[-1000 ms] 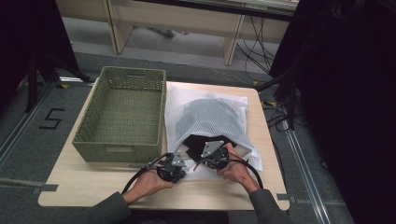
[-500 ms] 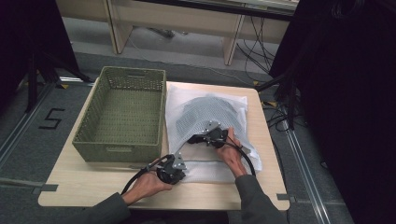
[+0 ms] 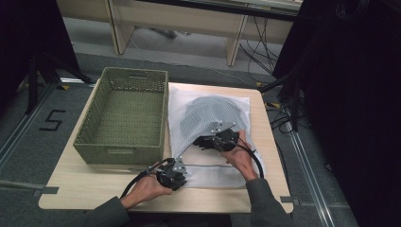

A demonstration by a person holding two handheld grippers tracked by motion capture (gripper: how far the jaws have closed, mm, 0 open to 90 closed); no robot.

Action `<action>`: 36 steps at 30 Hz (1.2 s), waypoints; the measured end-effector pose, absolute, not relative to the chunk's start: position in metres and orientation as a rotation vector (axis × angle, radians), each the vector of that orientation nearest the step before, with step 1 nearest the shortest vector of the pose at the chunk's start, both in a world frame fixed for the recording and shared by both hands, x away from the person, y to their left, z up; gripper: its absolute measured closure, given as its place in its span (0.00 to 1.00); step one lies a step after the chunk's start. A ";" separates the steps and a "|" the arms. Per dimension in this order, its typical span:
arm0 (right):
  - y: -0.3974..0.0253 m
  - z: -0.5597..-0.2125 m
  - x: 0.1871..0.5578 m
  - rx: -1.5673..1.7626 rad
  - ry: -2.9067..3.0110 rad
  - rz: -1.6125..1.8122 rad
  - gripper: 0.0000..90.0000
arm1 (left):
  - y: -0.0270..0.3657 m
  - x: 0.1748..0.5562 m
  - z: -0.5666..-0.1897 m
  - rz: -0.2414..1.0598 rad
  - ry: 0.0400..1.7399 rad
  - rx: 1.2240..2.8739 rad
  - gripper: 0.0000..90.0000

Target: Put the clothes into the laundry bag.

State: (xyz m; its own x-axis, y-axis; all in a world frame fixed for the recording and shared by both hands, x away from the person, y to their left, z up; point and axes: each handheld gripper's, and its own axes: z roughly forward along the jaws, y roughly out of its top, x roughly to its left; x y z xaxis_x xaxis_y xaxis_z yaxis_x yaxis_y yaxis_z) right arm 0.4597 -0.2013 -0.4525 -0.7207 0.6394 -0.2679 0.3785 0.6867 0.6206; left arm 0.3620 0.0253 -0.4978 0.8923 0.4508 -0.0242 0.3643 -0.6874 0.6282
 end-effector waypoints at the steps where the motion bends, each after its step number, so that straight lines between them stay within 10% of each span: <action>1: -0.204 -0.447 0.454 0.777 2.422 0.745 0.79 | 0.026 0.361 -0.496 0.166 0.595 2.390 0.81; 11: -0.226 -0.409 0.434 0.730 2.287 0.834 0.69 | 0.025 0.352 -0.469 0.296 0.558 2.284 0.62; 14: -0.225 -0.416 0.440 0.733 2.307 0.775 0.74 | 0.019 0.353 -0.472 0.285 0.536 2.298 0.64; 17: -0.226 -0.428 0.453 0.699 2.373 0.685 0.99 | 0.013 0.354 -0.481 0.266 0.509 2.332 0.83; 21: -0.230 -0.423 0.451 0.743 2.363 0.701 1.00 | 0.015 0.359 -0.487 0.239 0.497 2.385 0.99; 36: -0.226 -0.402 0.397 0.784 2.521 0.862 1.00 | 0.016 0.359 -0.502 0.229 0.545 2.399 0.99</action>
